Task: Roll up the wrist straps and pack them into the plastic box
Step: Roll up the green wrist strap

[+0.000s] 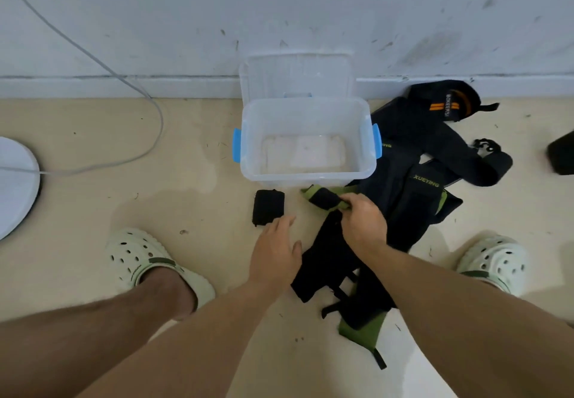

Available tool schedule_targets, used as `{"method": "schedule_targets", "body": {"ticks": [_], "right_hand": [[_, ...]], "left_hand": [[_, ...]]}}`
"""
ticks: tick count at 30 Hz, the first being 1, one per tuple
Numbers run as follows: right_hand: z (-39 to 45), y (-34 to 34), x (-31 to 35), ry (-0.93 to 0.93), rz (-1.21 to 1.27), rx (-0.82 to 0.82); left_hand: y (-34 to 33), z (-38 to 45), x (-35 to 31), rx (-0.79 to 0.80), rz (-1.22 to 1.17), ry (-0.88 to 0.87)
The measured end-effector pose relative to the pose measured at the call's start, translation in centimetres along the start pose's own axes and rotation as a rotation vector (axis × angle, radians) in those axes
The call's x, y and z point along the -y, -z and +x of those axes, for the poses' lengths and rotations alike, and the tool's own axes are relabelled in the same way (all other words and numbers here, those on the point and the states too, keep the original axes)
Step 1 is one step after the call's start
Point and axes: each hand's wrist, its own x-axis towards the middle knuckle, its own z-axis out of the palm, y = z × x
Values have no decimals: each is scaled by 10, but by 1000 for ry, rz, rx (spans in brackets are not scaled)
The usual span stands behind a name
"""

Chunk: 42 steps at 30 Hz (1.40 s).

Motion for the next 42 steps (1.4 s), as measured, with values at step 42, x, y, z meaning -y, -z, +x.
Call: {"method": "schedule_targets", "body": {"ticks": [42], "right_hand": [[-175,257,109,511,411,-122]], "left_hand": [[227,-96,-212,323,-978,165]]}}
